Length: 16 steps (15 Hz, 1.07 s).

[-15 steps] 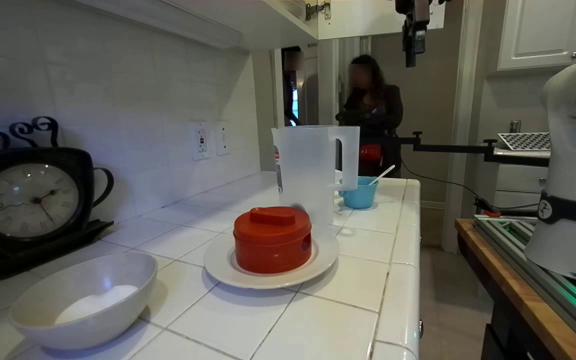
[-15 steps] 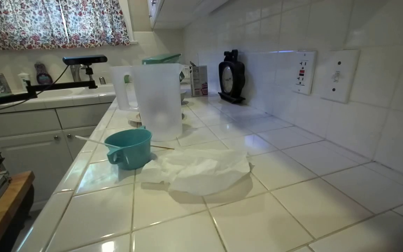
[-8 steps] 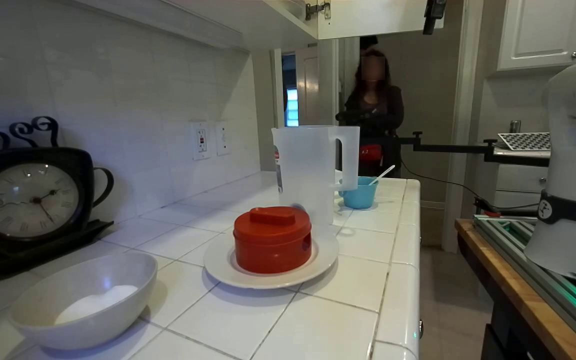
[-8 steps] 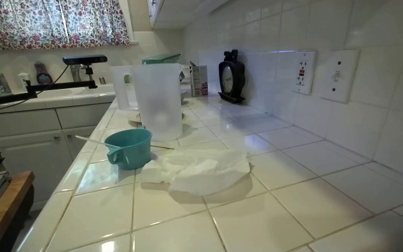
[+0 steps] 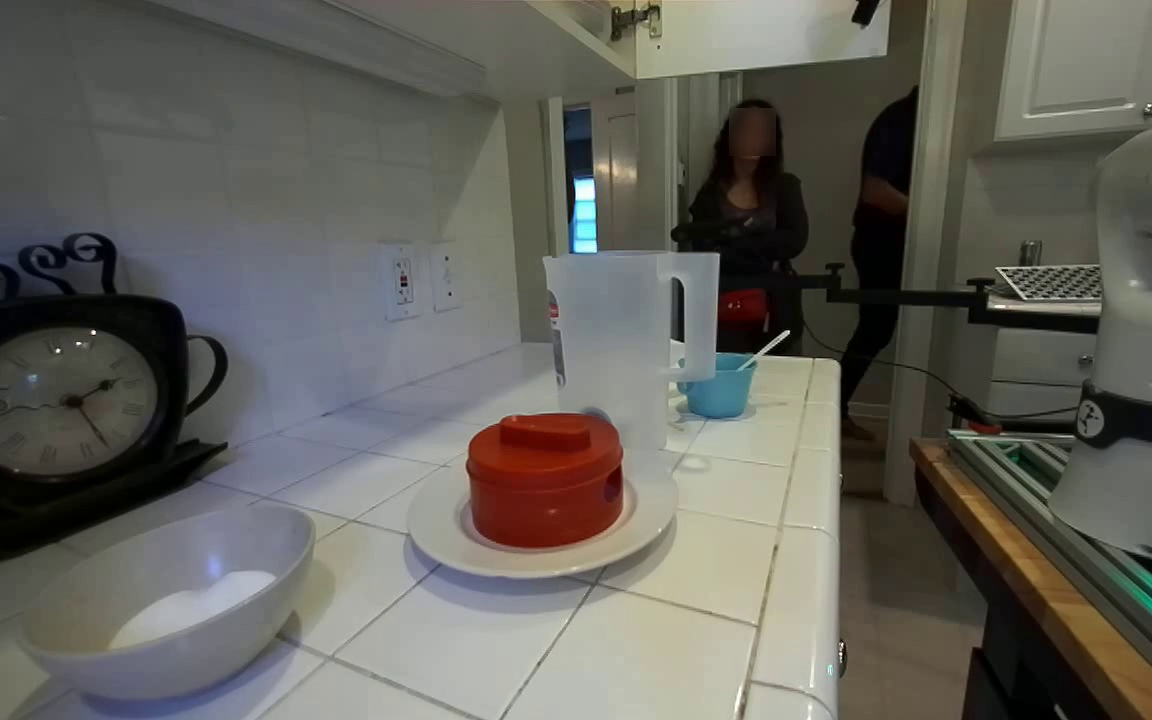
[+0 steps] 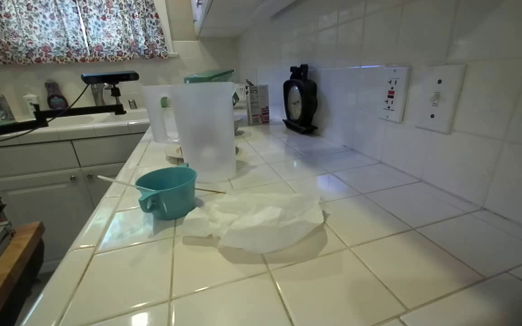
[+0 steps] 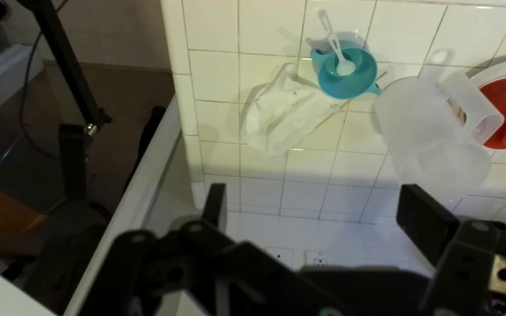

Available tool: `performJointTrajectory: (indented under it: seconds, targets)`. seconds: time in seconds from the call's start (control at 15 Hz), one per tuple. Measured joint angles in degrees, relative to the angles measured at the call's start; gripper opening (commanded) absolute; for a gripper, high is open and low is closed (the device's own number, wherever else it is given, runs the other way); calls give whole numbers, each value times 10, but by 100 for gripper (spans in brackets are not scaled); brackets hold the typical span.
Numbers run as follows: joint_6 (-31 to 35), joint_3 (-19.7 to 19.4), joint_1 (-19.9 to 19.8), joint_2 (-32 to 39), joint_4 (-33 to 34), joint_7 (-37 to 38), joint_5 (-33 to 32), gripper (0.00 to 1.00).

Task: Close the cupboard door

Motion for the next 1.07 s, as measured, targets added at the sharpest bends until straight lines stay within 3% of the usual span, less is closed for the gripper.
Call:
performJointTrajectory:
  seconds: [0.53,1.07]
  targets:
    - [18,-1,-42,-17,20,39,-57,100]
    - [-20,-4,-70,-34,64,60,-77,100]
